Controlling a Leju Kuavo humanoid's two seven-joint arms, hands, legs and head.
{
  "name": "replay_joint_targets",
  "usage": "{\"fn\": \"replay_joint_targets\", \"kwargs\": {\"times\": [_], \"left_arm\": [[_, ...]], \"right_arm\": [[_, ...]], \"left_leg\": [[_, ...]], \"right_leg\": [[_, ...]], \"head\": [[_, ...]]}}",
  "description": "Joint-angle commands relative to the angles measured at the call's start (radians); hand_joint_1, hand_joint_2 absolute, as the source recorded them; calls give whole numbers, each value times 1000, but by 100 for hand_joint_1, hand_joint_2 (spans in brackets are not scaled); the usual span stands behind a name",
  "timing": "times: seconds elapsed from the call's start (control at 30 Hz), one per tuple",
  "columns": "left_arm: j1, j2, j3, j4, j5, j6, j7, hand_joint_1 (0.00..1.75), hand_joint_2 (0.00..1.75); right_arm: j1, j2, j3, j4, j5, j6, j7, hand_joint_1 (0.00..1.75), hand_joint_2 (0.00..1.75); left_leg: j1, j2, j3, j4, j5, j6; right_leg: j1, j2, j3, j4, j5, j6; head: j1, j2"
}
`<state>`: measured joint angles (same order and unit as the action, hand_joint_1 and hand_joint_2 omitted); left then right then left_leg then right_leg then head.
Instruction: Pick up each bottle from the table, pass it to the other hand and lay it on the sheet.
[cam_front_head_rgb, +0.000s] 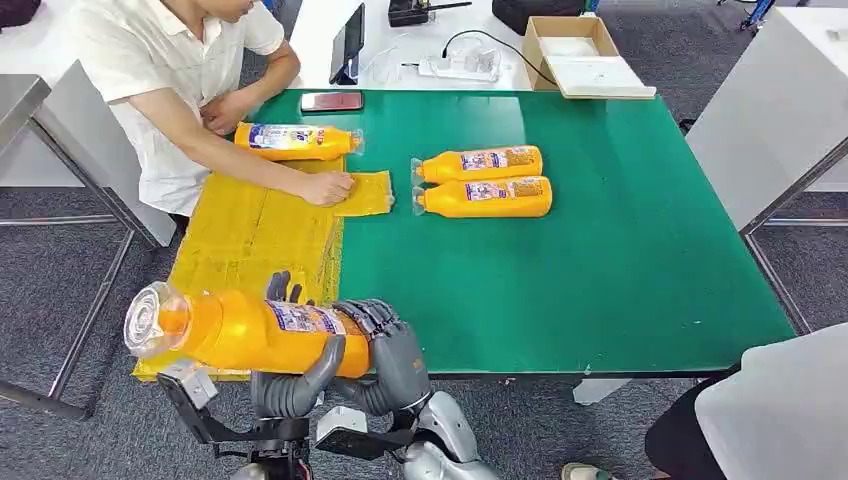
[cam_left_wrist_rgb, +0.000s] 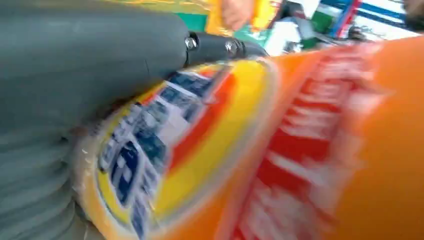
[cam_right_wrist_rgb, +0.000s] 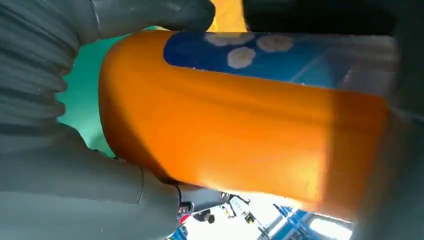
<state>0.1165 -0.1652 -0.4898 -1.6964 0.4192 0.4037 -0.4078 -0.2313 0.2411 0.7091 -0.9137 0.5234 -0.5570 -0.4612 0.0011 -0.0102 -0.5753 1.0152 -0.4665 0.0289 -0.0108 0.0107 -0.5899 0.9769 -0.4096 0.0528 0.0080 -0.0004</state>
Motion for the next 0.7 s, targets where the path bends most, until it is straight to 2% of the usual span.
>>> {"fn": "replay_joint_targets", "kwargs": {"times": [0.03,0.07,0.1,0.17,0.2,0.23,0.4,0.57,0.6,0.7], "left_arm": [[-55,-10,38,-34,105,-132,33,12,175],[-53,-11,42,-37,141,-172,48,3,175],[-55,-7,38,-41,167,-218,53,26,175],[-57,-7,36,-45,203,-310,66,21,175],[-62,-3,30,-38,202,-320,72,52,175],[-72,8,14,-23,181,-331,74,175,175],[-107,20,-22,78,133,-356,63,175,175],[-114,13,-10,87,119,-349,48,175,175],[-114,12,-9,86,119,-350,48,175,175],[-114,12,-9,86,119,-350,48,175,175]], "right_arm": [[8,-19,97,120,21,26,-21,175,175],[6,-19,102,126,15,39,-24,175,175],[6,-20,108,132,14,51,-28,175,175],[5,-17,120,159,1,74,-57,175,175],[6,-16,125,163,0,76,-63,175,175],[6,-17,130,171,-2,77,-72,175,175],[8,-29,131,142,-10,72,-89,175,175],[6,-36,129,120,-22,108,-90,175,175],[7,-36,129,117,-26,113,-92,166,175],[7,-36,129,117,-26,113,-92,166,175]], "left_leg": [[0,-2,3,-1,0,-1],[1,-1,3,-1,0,-1],[1,-1,4,-1,0,-2],[1,-2,3,-1,0,-1],[1,-3,4,-2,0,-2],[1,-3,3,-1,0,-1],[1,-4,2,-1,1,-1],[1,-5,3,-2,1,-1],[1,-4,2,-1,1,-1],[0,-5,4,-1,0,-2]], "right_leg": [[1,-3,4,-1,-1,-2],[1,-2,3,-1,-1,-1],[1,-3,4,-1,-1,-2],[1,-4,4,-1,-1,-2],[1,-5,5,-1,-2,-2],[1,-5,4,-1,-2,-2],[1,-6,3,-2,-1,-1],[1,-7,4,-1,-2,-2],[1,-6,3,-1,-1,-1],[1,-8,5,-1,-2,-2]], "head": [[0,0],[0,0],[0,0],[0,0],[0,0],[0,0],[0,0],[0,0],[0,0],[0,0]]}}
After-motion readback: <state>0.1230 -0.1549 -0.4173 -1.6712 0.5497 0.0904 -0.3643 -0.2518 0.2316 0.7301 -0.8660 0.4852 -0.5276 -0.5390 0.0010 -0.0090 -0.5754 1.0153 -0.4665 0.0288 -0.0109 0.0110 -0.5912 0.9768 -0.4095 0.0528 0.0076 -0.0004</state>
